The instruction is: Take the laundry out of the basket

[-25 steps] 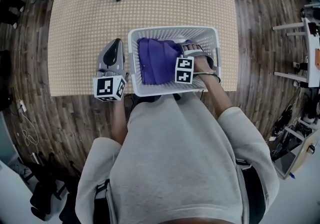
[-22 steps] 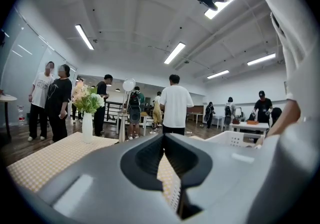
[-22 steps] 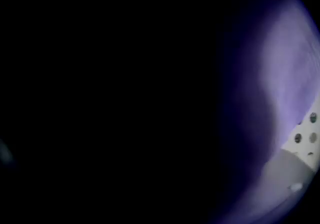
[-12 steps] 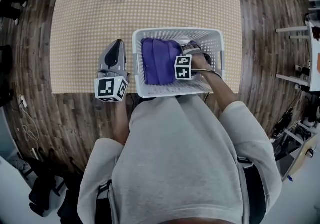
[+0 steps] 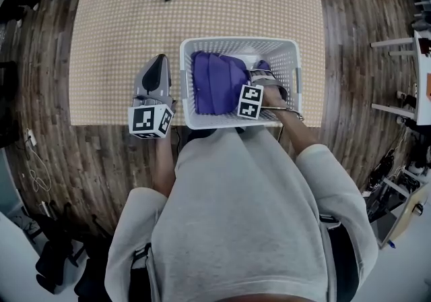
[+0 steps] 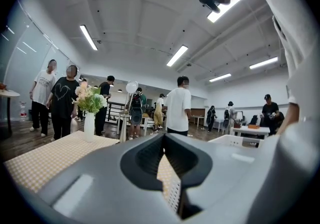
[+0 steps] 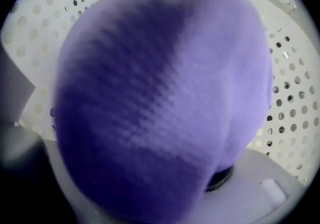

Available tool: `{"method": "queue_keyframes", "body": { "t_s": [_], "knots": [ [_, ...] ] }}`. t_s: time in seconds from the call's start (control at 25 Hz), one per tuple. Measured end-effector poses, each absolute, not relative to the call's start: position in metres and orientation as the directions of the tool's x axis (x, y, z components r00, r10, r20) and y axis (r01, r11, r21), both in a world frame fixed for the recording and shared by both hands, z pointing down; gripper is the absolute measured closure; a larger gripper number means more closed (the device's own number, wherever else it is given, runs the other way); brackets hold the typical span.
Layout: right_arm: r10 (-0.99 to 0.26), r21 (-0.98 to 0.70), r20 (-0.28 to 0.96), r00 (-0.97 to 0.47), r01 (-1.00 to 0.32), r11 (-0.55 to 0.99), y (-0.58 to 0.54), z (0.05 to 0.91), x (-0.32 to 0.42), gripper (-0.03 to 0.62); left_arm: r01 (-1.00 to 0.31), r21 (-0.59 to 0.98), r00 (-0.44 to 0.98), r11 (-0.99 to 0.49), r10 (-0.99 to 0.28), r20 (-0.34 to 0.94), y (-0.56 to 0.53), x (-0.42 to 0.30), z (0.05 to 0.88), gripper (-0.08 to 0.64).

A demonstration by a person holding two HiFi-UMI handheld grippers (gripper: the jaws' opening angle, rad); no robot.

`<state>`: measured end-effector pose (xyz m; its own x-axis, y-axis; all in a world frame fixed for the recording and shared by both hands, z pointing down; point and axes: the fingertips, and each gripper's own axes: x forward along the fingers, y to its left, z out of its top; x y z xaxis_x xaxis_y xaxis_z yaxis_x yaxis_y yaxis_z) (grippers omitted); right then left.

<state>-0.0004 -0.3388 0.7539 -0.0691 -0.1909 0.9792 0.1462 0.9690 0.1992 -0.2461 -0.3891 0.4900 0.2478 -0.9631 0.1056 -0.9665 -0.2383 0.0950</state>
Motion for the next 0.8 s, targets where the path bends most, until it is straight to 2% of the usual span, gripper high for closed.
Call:
{"method": "queue_keyframes", "body": {
  "t_s": [0.12, 0.28, 0.52, 0.64, 0.8],
  "knots": [
    [-0.292, 0.304, 0.949, -0.12, 0.1, 0.947, -0.35, 0.736, -0.004, 0.269, -0.967, 0.092, 0.248, -0.239, -0.964, 0.097, -0.383, -0.246, 0.486, 0.549],
    [-0.443, 0.458, 0.884, -0.146, 0.093, 0.884, -0.37, 0.693, -0.002, 0.278, -0.966, 0.086, 0.253, -0.246, -0.964, 0.086, -0.376, -0.244, 0.481, 0.549],
    [-0.677, 0.697, 0.707, -0.205, 0.038, 0.716, -0.383, 0.587, 0.004, 0.276, -0.961, 0.076, 0.271, -0.267, -0.961, 0.056, -0.376, -0.238, 0.469, 0.549],
    [-0.729, 0.738, 0.641, -0.24, -0.07, 0.671, -0.39, 0.546, 0.006, 0.276, -0.958, 0.069, 0.282, -0.279, -0.959, 0.036, -0.379, -0.232, 0.461, 0.549],
    [-0.755, 0.694, 0.597, -0.27, -0.298, 0.655, -0.393, 0.528, 0.015, 0.275, -0.954, 0.056, 0.296, -0.294, -0.955, 0.013, -0.379, -0.221, 0.448, 0.549]
  ]
}}
